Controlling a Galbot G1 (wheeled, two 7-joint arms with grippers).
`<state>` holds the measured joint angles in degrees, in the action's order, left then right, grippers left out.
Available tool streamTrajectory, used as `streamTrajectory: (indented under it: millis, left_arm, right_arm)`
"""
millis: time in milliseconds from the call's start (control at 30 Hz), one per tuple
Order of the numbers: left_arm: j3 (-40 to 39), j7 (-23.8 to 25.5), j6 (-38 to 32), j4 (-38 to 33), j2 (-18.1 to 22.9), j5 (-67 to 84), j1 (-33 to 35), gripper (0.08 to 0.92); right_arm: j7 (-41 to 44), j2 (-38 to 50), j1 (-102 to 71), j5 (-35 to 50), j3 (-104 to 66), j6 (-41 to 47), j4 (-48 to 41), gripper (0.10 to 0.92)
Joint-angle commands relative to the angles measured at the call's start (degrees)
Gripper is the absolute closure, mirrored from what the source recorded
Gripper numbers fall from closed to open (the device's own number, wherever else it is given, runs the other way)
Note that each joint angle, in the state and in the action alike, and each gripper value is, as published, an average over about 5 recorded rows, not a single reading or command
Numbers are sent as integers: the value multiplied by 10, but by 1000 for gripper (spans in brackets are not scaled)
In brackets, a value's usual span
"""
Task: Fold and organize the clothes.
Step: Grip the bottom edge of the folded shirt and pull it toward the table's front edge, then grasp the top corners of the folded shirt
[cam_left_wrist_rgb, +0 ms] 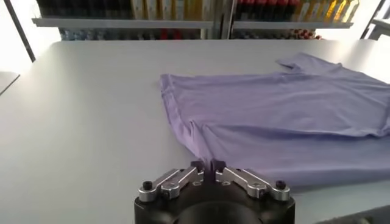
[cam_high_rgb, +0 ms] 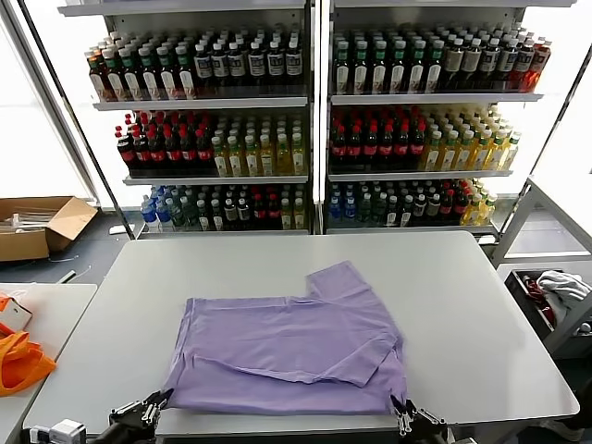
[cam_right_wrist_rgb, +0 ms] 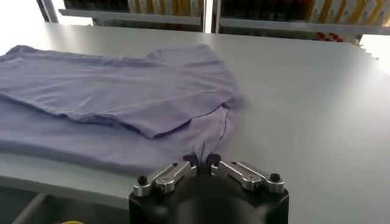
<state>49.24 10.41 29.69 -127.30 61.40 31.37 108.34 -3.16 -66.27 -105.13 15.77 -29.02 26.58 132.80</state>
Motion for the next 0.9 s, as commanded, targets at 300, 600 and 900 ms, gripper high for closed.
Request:
streamTrajectory:
  millis: [300, 600, 900]
  left_arm:
    - [49, -2, -2, 10, -46, 36, -51, 484]
    - [-44, 8, -16, 91, -105, 50, -179, 230]
    - [-114, 18, -15, 179, -143, 70, -293, 177]
  right_arm:
    - [10, 53, 168, -4, -39, 28, -7, 398]
    - [100, -10, 362, -80, 28, 21, -156, 211]
    - [172, -51, 522, -173, 70, 66, -296, 202]
